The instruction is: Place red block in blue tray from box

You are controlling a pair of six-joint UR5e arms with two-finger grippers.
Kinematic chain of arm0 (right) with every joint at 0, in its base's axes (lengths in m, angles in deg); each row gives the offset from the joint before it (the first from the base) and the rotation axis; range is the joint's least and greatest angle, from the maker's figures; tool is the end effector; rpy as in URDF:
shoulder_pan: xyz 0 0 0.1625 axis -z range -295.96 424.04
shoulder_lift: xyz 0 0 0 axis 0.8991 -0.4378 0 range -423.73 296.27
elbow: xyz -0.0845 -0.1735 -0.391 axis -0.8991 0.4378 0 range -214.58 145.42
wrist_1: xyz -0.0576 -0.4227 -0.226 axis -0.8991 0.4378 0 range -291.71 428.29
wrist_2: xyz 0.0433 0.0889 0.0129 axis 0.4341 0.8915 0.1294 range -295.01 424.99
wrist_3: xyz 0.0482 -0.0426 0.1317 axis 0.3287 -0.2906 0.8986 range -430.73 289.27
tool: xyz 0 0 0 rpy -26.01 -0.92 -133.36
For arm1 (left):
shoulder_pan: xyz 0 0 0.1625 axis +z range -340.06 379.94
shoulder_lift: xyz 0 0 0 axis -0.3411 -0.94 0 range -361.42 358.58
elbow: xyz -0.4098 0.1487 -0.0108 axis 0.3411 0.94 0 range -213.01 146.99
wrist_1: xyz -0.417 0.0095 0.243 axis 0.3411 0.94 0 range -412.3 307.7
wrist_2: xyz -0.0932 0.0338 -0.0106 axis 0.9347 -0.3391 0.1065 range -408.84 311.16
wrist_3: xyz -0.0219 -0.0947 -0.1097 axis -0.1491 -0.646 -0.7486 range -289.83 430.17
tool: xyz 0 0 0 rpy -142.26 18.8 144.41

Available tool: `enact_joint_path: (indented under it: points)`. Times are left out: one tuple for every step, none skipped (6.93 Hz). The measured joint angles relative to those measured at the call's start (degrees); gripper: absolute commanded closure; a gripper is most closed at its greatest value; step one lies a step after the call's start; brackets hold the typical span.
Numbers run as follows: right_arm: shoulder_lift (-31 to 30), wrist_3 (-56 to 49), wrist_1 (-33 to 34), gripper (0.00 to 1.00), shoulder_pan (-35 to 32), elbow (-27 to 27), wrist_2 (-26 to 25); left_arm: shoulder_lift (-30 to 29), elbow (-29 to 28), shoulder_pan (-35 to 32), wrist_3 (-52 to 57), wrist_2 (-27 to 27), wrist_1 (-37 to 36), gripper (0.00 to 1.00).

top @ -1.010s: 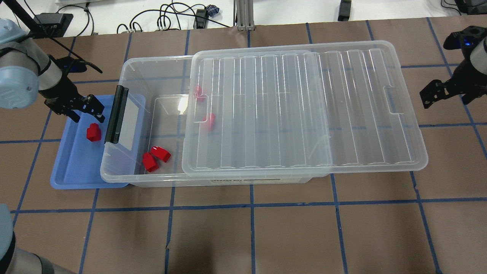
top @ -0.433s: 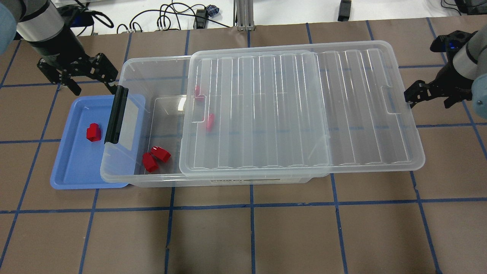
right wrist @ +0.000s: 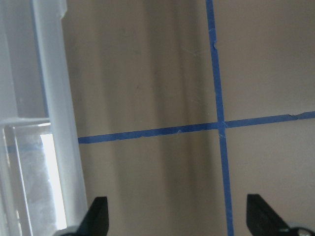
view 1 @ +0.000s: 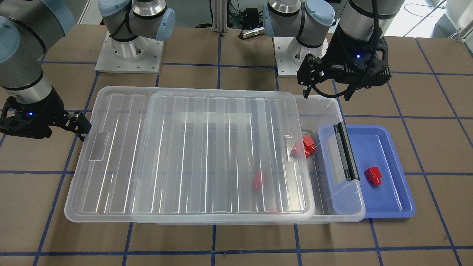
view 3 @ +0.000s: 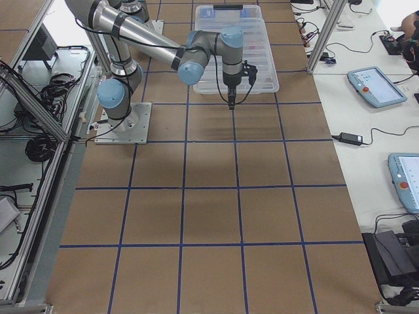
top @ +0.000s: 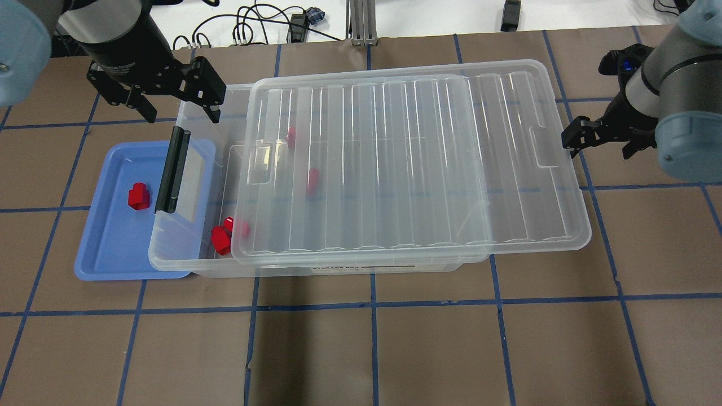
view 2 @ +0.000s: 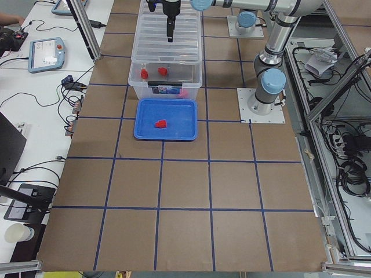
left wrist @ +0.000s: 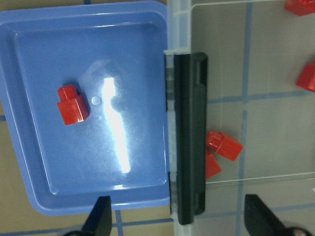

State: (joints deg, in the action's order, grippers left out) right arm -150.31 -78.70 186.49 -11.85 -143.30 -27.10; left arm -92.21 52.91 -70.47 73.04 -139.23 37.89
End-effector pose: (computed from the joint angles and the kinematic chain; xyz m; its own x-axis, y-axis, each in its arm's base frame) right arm -0.0150 -0.5844 0.2878 -0.9925 0.1115 0.0505 0.1061 0.9894 -0.0995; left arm -0.1365 -0.5758 0.4842 -0.9983 0.0569 -0.0096 0.0574 0.9969 -0.0537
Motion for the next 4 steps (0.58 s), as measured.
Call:
enact_joint_path:
  points:
    - [0.02,3.75,0.01,0.00,-2.47,0.00,-0.10,0.65,1.27,-0.11,-0.16,0.16,-0.93,0.00]
    - [0.02,6.45,0.00,0.00,-4.84,0.05,0.04,1.11,2.30,-0.22,-0.14,0.32,-1.46,0.00]
    - [0.09,7.68,-0.02,0.00,-7.19,0.24,0.39,1.28,3.07,-0.12,0.04,0.33,-1.66,0.00]
    - [0.22,8.14,0.02,0.00,-8.85,0.45,0.58,1.30,3.50,0.08,0.07,0.26,-1.73,0.00]
